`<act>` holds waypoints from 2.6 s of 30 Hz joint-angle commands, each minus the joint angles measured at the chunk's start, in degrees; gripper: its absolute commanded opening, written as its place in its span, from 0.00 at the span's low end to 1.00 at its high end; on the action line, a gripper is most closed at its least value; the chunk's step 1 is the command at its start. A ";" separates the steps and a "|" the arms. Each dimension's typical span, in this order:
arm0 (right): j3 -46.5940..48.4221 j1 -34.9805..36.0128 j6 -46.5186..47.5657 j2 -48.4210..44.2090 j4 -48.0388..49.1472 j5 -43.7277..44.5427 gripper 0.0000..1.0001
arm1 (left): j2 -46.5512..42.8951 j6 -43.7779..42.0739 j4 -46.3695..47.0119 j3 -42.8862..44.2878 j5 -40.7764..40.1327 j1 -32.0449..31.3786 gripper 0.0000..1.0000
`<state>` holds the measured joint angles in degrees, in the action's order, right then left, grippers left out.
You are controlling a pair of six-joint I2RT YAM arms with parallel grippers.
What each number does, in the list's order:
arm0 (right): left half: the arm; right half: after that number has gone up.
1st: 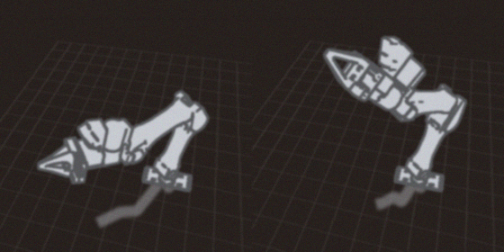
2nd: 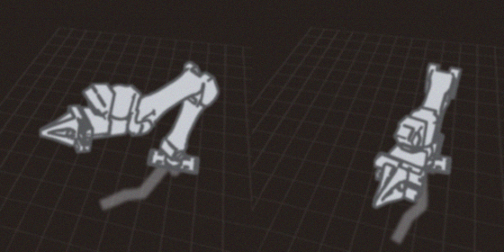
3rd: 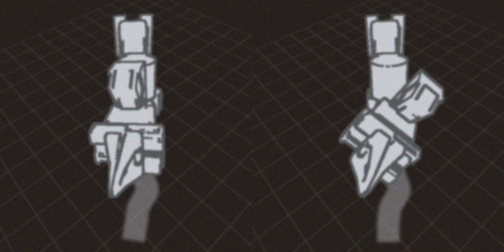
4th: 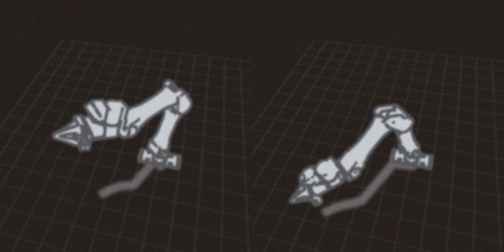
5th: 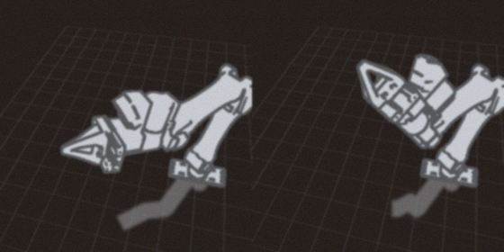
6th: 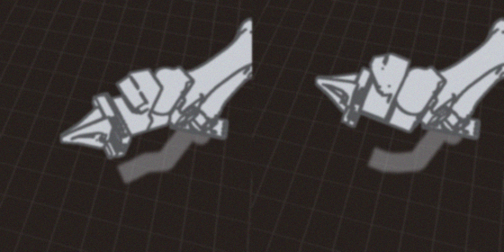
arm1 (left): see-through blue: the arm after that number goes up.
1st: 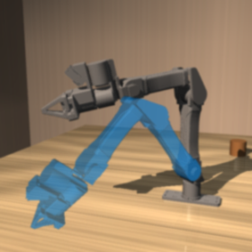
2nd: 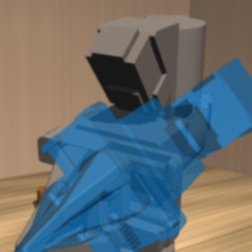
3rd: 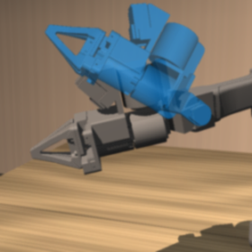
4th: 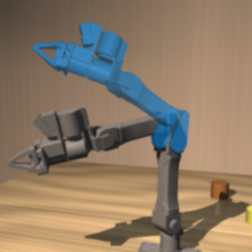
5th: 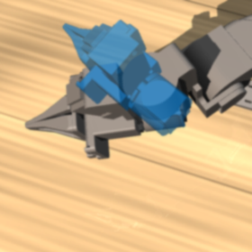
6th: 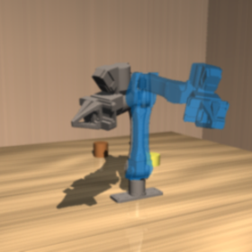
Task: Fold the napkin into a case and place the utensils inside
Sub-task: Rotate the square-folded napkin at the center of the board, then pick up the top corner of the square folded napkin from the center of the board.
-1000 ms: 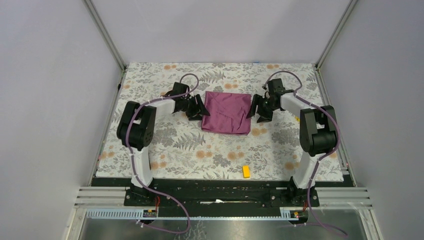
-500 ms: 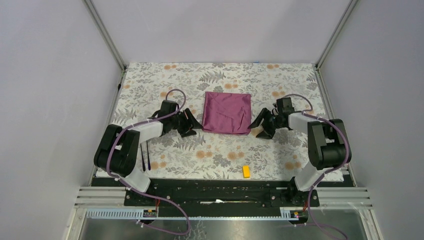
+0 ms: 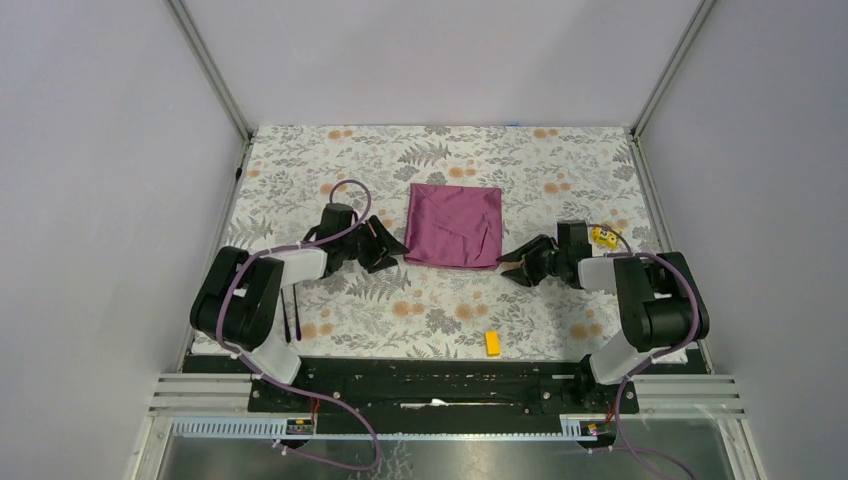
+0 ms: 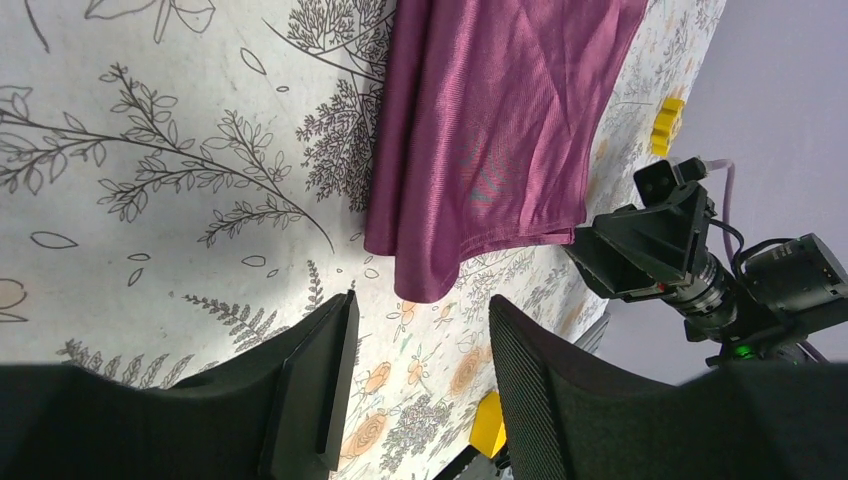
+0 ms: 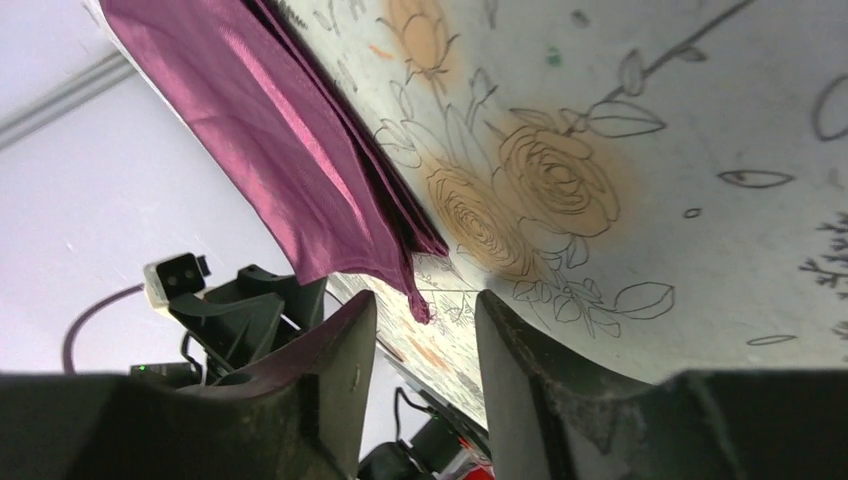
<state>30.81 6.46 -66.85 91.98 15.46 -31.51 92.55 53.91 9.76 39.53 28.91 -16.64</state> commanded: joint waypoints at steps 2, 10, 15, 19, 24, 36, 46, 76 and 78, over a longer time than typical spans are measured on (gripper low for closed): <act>-1.11 1.34 -8.38 1.90 4.60 2.21 0.46 | 0.95 0.53 4.21 1.53 1.51 -0.05 0.55; -1.97 3.78 -12.32 2.73 6.39 3.45 0.45 | 1.52 0.40 4.44 2.26 2.22 -0.02 0.54; -2.20 3.89 -11.51 1.64 4.57 4.69 0.46 | 1.60 -4.07 -2.12 6.24 -1.13 -0.92 0.55; -2.79 3.91 -12.25 1.27 4.69 5.22 0.46 | 3.20 -6.09 -5.17 8.72 -1.75 -1.56 0.50; -2.80 3.91 -13.14 1.29 5.01 5.16 0.45 | 5.28 -6.69 -4.95 9.54 -1.41 -1.60 0.43; -4.02 3.91 -14.39 1.15 6.30 5.06 0.41 | 4.59 -5.89 -2.68 5.09 -2.41 -1.33 0.14; -4.19 3.91 -15.15 1.71 7.62 4.43 0.40 | 2.59 -6.19 -3.17 3.10 -2.22 0.12 0.15; -5.05 3.13 -14.06 0.30 5.64 5.00 0.30 | 2.70 -3.90 0.62 1.08 1.15 -1.81 0.35; -5.15 2.91 -13.96 0.23 5.55 5.05 0.30 | 2.65 -3.91 0.61 1.08 1.20 -1.81 0.36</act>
<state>26.70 9.74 -80.40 93.17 24.45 -27.83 96.05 49.98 7.46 40.77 29.19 -18.39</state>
